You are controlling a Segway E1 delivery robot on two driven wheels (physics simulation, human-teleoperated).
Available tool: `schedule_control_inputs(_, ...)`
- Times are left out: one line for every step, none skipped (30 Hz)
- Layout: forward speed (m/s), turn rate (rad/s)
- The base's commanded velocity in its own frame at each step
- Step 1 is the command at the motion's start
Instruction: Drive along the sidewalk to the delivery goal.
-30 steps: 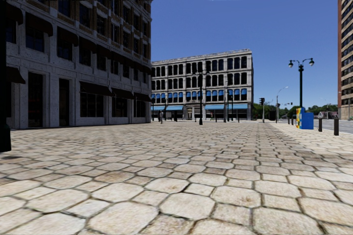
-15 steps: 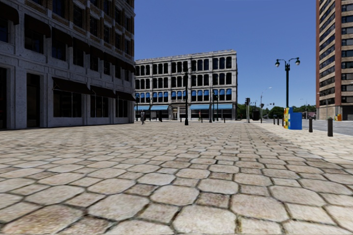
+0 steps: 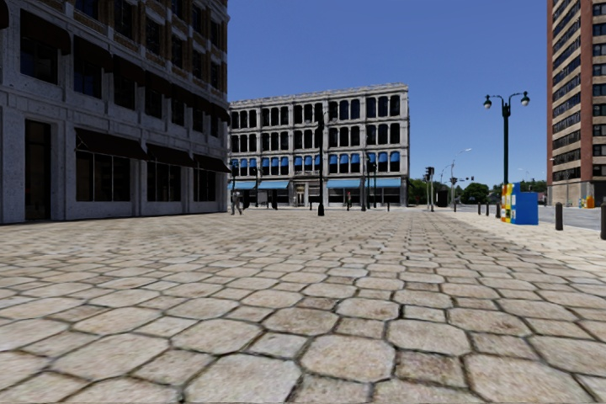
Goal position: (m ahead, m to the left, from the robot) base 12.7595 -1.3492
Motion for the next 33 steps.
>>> schedule_control_inputs(2.00,0.00)
schedule_control_inputs(2.00,0.00)
schedule_control_inputs(2.00,0.00)
schedule_control_inputs(2.00,0.00)
schedule_control_inputs(2.00,0.00)
schedule_control_inputs(2.00,0.00)
schedule_control_inputs(2.00,0.00)
schedule_control_inputs(2.00,0.00)
schedule_control_inputs(2.00,0.00)
schedule_control_inputs(2.00,0.00)
schedule_control_inputs(2.00,0.00)
schedule_control_inputs(2.00,0.00)
schedule_control_inputs(2.00,0.00)
schedule_control_inputs(2.00,0.00)
schedule_control_inputs(2.00,0.00)
schedule_control_inputs(2.00,0.00)
schedule_control_inputs(2.00,0.00)
schedule_control_inputs(2.00,0.00)
schedule_control_inputs(2.00,0.00)
schedule_control_inputs(2.00,0.00)
schedule_control_inputs(2.00,0.00)
schedule_control_inputs(2.00,0.00)
schedule_control_inputs(2.00,0.00)
schedule_control_inputs(2.00,0.00)
schedule_control_inputs(2.00,0.00)
schedule_control_inputs(2.00,0.00)
schedule_control_inputs(2.00,0.00)
schedule_control_inputs(2.00,0.00)
schedule_control_inputs(2.00,0.00)
schedule_control_inputs(2.00,0.00)
schedule_control_inputs(2.00,0.00)
schedule_control_inputs(2.00,0.00)
schedule_control_inputs(2.00,0.00)
